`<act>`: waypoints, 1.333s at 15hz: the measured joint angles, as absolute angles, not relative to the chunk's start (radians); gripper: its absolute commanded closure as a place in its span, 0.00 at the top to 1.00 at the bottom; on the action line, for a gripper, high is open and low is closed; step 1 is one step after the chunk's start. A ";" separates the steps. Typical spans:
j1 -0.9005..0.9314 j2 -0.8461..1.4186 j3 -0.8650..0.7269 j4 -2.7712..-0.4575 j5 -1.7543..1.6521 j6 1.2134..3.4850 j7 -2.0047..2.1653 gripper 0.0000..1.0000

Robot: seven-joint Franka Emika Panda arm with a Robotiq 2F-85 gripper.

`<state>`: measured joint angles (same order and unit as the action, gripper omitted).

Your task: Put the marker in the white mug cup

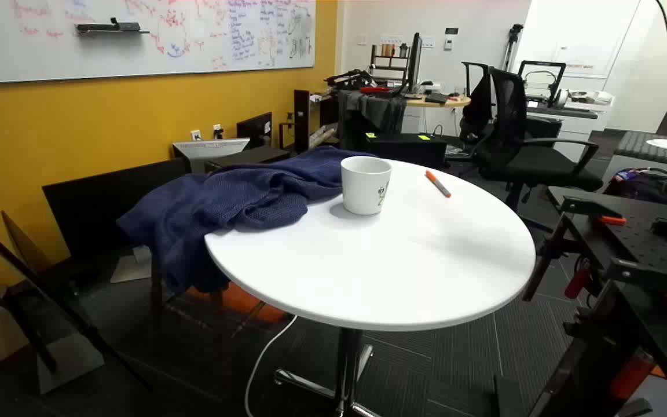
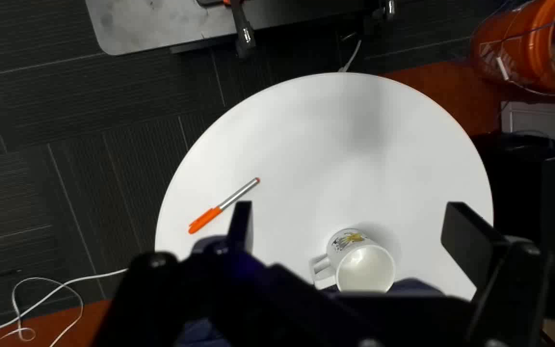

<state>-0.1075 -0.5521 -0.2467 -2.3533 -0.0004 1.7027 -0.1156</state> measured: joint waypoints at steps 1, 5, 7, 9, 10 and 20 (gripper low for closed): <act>-0.107 -0.552 -0.247 -2.353 0.000 1.703 -0.116 1.00; -0.107 -0.552 -0.247 -2.353 0.000 1.703 -0.116 1.00; -0.107 -0.552 -0.247 -2.353 0.000 1.703 -0.116 1.00; -0.109 -0.552 -0.246 -2.353 0.000 1.703 -0.116 1.00; -0.109 -0.552 -0.245 -2.354 0.000 1.703 -0.115 1.00; -0.167 -0.453 -0.191 -2.438 0.051 2.087 0.158 1.00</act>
